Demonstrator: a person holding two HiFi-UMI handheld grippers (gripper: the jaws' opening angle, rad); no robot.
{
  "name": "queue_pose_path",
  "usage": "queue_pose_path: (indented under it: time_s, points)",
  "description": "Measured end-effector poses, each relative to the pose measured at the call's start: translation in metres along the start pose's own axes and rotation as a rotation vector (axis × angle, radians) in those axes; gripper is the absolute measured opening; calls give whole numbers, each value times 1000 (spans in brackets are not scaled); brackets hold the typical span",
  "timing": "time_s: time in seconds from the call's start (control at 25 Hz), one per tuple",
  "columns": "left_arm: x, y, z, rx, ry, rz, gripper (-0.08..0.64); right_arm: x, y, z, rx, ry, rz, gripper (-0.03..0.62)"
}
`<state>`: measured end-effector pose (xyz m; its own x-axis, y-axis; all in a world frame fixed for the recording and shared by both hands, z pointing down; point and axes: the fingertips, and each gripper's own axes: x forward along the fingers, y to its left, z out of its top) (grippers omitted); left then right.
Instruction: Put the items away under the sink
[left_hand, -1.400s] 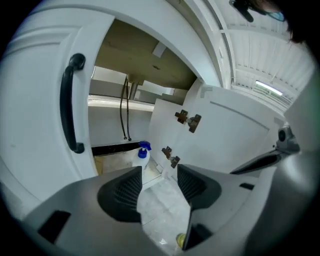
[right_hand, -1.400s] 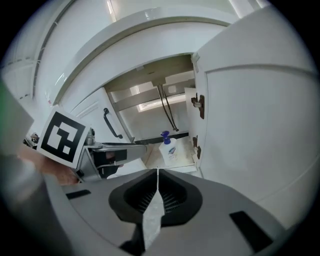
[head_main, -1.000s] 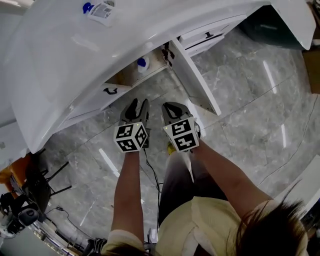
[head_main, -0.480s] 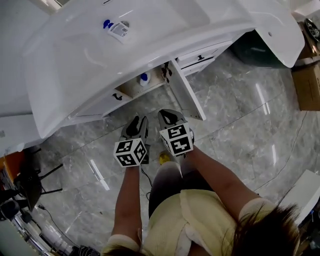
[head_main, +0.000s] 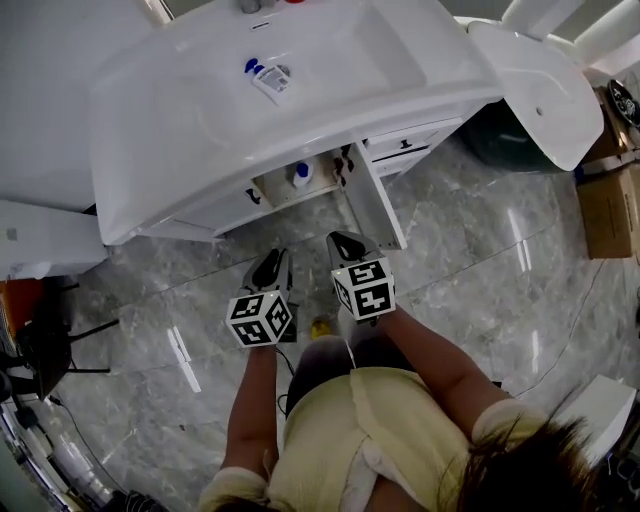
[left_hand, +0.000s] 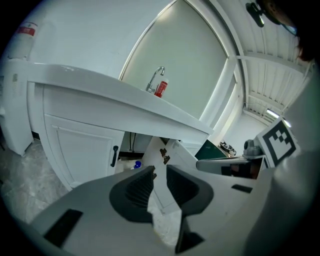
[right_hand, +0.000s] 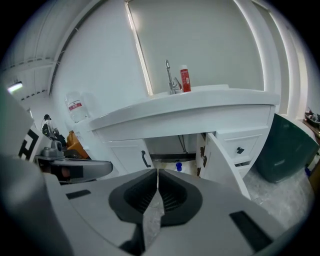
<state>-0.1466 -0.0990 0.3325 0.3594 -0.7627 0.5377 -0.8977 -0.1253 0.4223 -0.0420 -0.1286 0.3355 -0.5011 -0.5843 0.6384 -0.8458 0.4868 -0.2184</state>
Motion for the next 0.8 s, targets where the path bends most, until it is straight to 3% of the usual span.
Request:
queue_pose_path:
  time_s: [0.4, 0.8]
  points:
    - [-48, -18, 9, -31, -47, 0, 87, -34, 17, 20, -63, -32, 6, 28]
    - [-84, -28, 7, -9, -47, -1, 75, -59, 36, 25, -77, -40, 21, 26]
